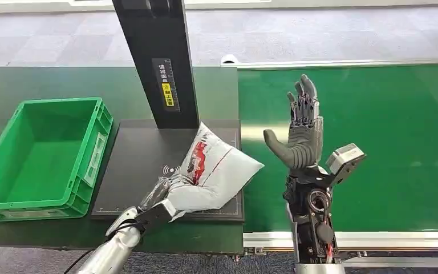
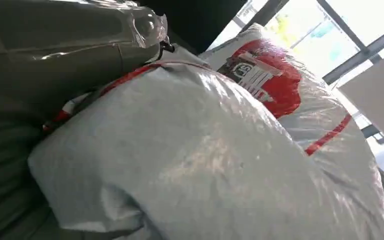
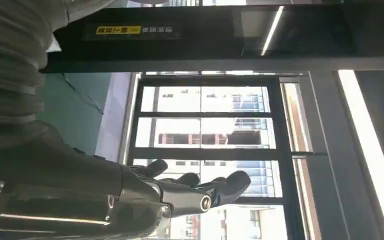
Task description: Moved the parcel from conveyor to table for the left to box.
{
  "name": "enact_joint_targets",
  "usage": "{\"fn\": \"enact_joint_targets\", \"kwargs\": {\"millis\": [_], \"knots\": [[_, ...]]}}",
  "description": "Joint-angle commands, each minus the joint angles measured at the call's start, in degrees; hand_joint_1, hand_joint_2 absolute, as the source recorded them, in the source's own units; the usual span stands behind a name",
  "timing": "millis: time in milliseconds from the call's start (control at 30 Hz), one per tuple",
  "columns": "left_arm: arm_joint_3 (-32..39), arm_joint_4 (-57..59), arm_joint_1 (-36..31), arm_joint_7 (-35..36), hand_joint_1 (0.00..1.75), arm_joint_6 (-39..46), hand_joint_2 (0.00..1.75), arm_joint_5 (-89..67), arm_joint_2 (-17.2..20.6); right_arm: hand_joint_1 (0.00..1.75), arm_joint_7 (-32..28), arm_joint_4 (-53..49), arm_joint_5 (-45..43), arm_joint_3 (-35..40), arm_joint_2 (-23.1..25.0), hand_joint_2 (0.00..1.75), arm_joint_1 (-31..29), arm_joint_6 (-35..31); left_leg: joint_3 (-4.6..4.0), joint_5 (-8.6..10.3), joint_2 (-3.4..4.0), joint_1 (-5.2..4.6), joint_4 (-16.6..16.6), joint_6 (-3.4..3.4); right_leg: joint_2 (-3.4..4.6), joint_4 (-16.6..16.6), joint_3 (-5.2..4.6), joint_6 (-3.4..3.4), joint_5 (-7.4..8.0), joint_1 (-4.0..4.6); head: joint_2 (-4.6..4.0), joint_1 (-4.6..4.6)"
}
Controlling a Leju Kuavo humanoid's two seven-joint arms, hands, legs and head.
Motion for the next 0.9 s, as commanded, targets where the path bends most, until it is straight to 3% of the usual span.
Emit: {"fn": "enact_joint_targets", "kwargs": {"millis": [33, 900], "knots": [[-3.3, -13.2, 5.5, 0.7, 1.75, 6.0, 1.75, 3.1, 3.1, 0.00, -1.4, 4.3, -0.6, -2.8, -1.8, 1.75, 0.2, 0.6, 0.03, -0.02, 0.08, 0.04, 0.0, 0.01, 0.02, -0.1, 0.03, -0.02, 0.02, 0.05, -0.02, -0.02], [-2.5, -13.4, 5.8, 0.7, 1.75, 5.1, 1.75, 2.2, 2.7, 0.00, -1.4, 4.2, -0.7, -2.9, -1.7, 1.75, 0.2, 0.7, -0.11, -0.01, 0.04, 0.01, 0.0, 0.01, -0.02, 0.0, -0.15, -0.01, 0.00, 0.01, 0.00, 0.00]]}}
